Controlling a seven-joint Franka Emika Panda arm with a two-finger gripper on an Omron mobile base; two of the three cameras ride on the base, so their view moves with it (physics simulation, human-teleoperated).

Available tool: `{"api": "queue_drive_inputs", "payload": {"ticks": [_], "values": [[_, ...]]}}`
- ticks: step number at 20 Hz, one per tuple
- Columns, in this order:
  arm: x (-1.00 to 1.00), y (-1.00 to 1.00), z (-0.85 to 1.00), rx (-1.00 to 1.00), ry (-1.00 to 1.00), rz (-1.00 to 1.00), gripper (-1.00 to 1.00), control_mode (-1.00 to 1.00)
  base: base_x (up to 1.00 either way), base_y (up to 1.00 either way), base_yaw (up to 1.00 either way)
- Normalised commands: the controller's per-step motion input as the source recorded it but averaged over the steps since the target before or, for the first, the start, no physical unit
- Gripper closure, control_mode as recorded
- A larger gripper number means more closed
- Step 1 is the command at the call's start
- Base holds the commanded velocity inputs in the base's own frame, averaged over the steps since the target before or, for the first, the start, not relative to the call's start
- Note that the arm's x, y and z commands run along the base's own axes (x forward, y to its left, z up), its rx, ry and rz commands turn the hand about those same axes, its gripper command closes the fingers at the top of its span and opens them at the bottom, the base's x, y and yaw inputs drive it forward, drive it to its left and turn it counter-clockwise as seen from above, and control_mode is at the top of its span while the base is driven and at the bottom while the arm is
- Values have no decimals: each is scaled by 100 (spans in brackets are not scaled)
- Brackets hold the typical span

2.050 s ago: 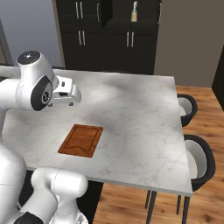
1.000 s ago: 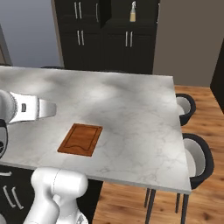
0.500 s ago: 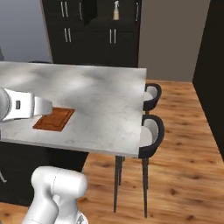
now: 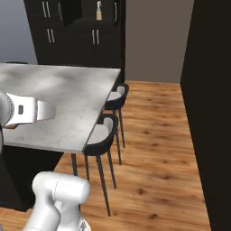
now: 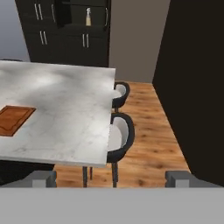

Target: Grab the spray bottle from the cabinet, then place it next to the cutting board for sanitizing. Then grab the dish brush from the countertop next to the sink and place it next to the cutting board.

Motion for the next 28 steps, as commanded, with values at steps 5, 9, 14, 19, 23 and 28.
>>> {"api": "queue_drive_inputs", "payload": {"ticks": [5,9,14,19,23,28], "values": [[0,0,0,0,0,0,-100,100,14,-100,0],[0,0,0,0,0,0,-100,100,95,-100,10],[0,0,0,0,0,0,-100,100,100,-100,14],[0,0,0,0,0,0,-100,100,100,-87,18],[0,0,0,0,0,0,-100,100,100,-40,18],[0,0,0,0,0,0,-100,100,100,-20,21]]}}
